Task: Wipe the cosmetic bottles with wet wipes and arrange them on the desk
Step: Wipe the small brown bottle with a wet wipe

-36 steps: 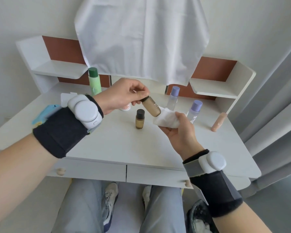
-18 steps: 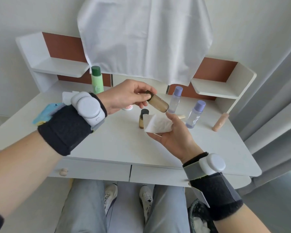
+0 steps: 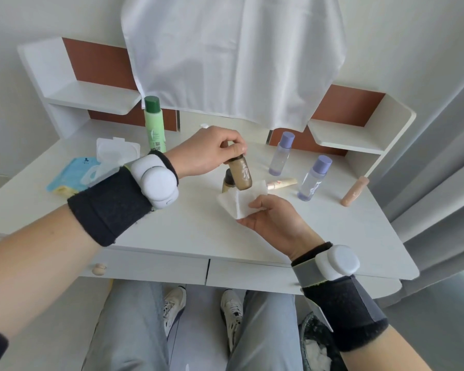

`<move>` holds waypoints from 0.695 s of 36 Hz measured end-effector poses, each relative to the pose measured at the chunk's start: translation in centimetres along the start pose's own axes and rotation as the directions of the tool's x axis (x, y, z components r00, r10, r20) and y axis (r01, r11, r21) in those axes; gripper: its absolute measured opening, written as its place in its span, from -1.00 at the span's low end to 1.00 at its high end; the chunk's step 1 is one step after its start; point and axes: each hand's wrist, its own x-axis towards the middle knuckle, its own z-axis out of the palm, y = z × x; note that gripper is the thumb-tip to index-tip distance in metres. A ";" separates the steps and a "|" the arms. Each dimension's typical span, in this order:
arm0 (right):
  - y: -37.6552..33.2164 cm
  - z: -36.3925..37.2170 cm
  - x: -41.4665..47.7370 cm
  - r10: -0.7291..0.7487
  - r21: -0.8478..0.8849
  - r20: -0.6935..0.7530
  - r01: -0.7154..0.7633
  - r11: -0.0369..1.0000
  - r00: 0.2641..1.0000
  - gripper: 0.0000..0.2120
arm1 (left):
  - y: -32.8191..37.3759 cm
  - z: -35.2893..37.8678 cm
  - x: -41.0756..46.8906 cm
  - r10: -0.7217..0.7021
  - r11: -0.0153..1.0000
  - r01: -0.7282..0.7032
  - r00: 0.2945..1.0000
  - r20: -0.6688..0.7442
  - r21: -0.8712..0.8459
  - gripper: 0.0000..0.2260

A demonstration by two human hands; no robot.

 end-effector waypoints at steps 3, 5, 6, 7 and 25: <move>0.0 -0.2 0.1 -0.007 0.008 -0.067 0.008 1.000 0.998 -0.69 | -0.5 0.2 0.1 -0.027 0.999 0.028 0.999 -0.028 0.033 -0.74; -0.1 -0.2 0.1 -0.005 -0.012 -0.073 0.005 1.000 0.997 -0.70 | -0.7 0.2 0.2 -0.046 0.998 0.048 0.998 -0.032 0.041 -0.66; -0.1 -0.2 0.0 -0.001 -0.018 -0.072 -0.001 1.000 0.997 -0.70 | -0.7 0.2 0.1 -0.055 0.998 0.056 0.998 -0.029 0.038 -0.63; -0.1 -0.2 0.0 0.005 -0.020 -0.068 -0.006 1.000 0.998 -0.70 | -0.7 0.2 0.1 -0.064 0.997 0.065 0.998 -0.027 0.037 -0.62; -0.7 2.1 -0.3 -0.255 -0.501 -0.146 0.150 0.852 0.956 -0.68 | -0.1 1.0 -0.3 -0.186 0.954 0.186 0.982 -0.025 0.235 -0.58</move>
